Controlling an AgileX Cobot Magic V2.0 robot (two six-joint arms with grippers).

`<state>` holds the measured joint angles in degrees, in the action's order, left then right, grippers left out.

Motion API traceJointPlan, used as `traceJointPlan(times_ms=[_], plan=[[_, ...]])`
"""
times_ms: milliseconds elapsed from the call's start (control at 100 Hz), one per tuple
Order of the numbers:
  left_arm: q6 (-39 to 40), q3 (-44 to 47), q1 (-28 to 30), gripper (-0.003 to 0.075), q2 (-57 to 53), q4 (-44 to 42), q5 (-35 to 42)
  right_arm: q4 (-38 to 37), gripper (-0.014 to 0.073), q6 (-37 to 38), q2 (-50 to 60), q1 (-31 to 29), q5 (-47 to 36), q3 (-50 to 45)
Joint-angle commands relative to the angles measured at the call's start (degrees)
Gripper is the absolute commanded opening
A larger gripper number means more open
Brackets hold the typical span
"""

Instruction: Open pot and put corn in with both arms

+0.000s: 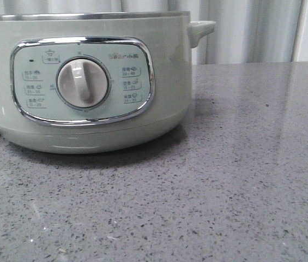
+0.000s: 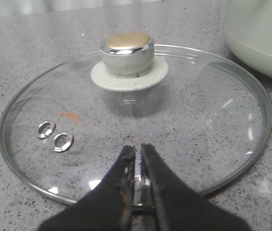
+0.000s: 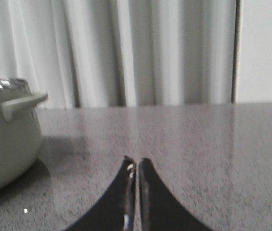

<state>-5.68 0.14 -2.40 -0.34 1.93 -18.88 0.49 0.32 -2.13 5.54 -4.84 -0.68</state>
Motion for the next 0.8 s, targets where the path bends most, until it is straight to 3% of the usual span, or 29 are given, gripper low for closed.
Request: traceJointPlan(times_ms=[0, 360, 510, 790], plan=[[0.5, 0.4, -0.5, -0.002, -1.8, 0.2, 2.0, 0.2, -0.0066, 0.3, 0.6, -1.5, 0.8, -1.1], [0.5, 0.4, -0.5, -0.002, -1.8, 0.2, 2.0, -2.8, -0.0066, 0.3, 3.9, -11.4, 11.5, -1.1], [0.5, 0.4, -0.5, -0.002, -1.8, 0.2, 2.0, -4.6, -0.0066, 0.3, 3.9, -12.0, 22.2, -1.1], [0.5, 0.4, -0.5, -0.002, -1.8, 0.2, 2.0, -4.5, -0.0066, 0.3, 3.9, -12.0, 21.6, -1.1]])
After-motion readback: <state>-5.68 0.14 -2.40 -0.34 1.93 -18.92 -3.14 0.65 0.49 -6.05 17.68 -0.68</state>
